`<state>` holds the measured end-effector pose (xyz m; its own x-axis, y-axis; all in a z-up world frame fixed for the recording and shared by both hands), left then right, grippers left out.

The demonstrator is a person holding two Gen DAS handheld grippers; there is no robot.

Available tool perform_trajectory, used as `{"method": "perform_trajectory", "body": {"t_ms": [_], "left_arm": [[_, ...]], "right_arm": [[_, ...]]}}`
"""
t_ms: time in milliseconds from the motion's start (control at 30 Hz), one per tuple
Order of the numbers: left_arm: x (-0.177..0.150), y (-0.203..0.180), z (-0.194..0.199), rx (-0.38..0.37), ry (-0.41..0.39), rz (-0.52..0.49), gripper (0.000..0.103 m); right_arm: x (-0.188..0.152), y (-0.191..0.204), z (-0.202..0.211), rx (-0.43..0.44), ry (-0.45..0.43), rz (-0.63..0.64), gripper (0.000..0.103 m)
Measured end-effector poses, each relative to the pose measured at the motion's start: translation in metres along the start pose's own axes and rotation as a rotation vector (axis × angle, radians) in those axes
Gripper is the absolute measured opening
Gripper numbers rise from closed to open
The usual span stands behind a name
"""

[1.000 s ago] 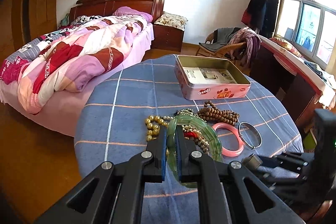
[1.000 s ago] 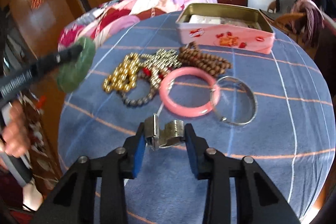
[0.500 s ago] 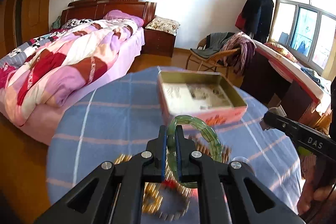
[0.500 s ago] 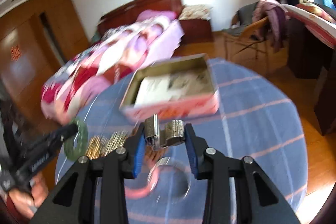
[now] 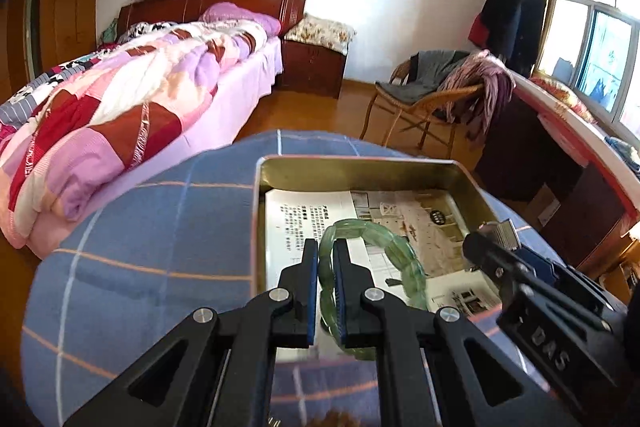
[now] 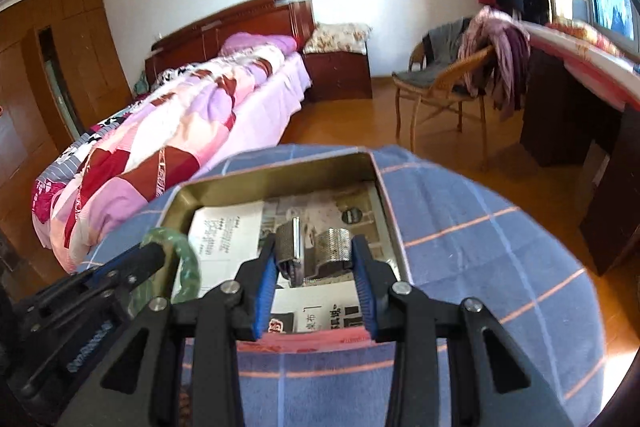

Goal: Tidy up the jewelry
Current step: 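Carry the green bangle with the left tool into the pink tin while the right tool carries the watch there, then open both tools and withdraw them from the pink tin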

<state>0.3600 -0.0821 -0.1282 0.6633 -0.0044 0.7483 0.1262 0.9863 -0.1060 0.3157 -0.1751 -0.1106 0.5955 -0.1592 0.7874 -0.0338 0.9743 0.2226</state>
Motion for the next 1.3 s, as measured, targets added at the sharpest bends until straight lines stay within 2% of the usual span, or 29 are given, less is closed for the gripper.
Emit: {"method": "perform_trajectory", "body": {"t_ms": [133, 233, 300, 400, 433, 467, 533, 600, 633, 700, 767, 1033, 1100, 1167, 1300], "left_arm": [[-0.002, -0.002, -0.013, 0.000, 0.041, 0.010, 0.006], [-0.010, -0.002, -0.022, 0.070, 0.066, -0.036, 0.006], [-0.011, -0.004, -0.021, 0.076, 0.061, -0.049, 0.007], [-0.012, -0.004, -0.019, 0.088, 0.059, -0.049, 0.008], [-0.012, -0.004, -0.019, 0.092, 0.057, -0.050, 0.009], [-0.012, -0.004, -0.019, 0.097, 0.055, -0.053, 0.012], [-0.011, -0.006, -0.018, 0.086, 0.055, -0.058, 0.021], [-0.011, -0.010, -0.017, 0.070, 0.050, -0.061, 0.043], [-0.008, -0.010, -0.018, 0.072, 0.044, -0.064, 0.050], [-0.001, -0.010, -0.010, 0.094, -0.002, -0.075, 0.069], [0.006, -0.007, -0.007, 0.126, -0.028, -0.078, 0.074], [0.005, 0.002, 0.011, 0.135, -0.013, -0.037, 0.074], [0.002, 0.003, 0.018, 0.143, -0.009, -0.042, 0.074], [0.000, 0.005, 0.025, 0.152, -0.011, -0.049, 0.074], [-0.012, 0.008, 0.042, 0.185, -0.013, -0.082, 0.074]], "right_arm": [[-0.002, -0.002, -0.003, -0.007, 0.010, 0.024, 0.039], [-0.004, -0.003, -0.006, 0.027, 0.037, -0.007, 0.039], [-0.004, -0.006, -0.005, 0.045, 0.035, -0.026, 0.041], [-0.002, -0.008, -0.001, 0.064, 0.014, -0.059, 0.050], [0.000, -0.008, 0.001, 0.059, 0.004, -0.061, 0.059], [0.001, -0.008, 0.004, 0.058, -0.011, -0.060, 0.063], [0.003, -0.004, 0.009, 0.054, -0.032, -0.047, 0.063], [0.005, -0.002, 0.011, 0.054, -0.046, -0.040, 0.064], [0.006, -0.002, 0.012, 0.057, -0.056, -0.043, 0.065], [0.009, -0.002, 0.014, 0.055, -0.072, -0.049, 0.068], [0.012, -0.004, 0.016, 0.057, -0.086, -0.059, 0.068], [0.020, -0.009, 0.031, 0.016, -0.128, -0.056, 0.068], [0.020, -0.007, 0.038, 0.015, -0.131, -0.055, 0.071], [0.018, -0.007, 0.046, -0.008, -0.132, -0.051, 0.078], [0.007, -0.008, 0.058, -0.037, -0.115, -0.044, 0.078]]}}
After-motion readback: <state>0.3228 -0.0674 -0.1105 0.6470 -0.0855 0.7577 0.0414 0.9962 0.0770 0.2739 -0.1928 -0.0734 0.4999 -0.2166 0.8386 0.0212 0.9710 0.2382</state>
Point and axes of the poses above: each gripper's, at about its wrist camera, not at the fingertips, and z roughly against the way its jaws point, y to its left, x to its top, the point moved 9 cm from there along -z, roughly the way its jaws point, and after that the axes turned 4 degrees about x, right-handed, at the moved point
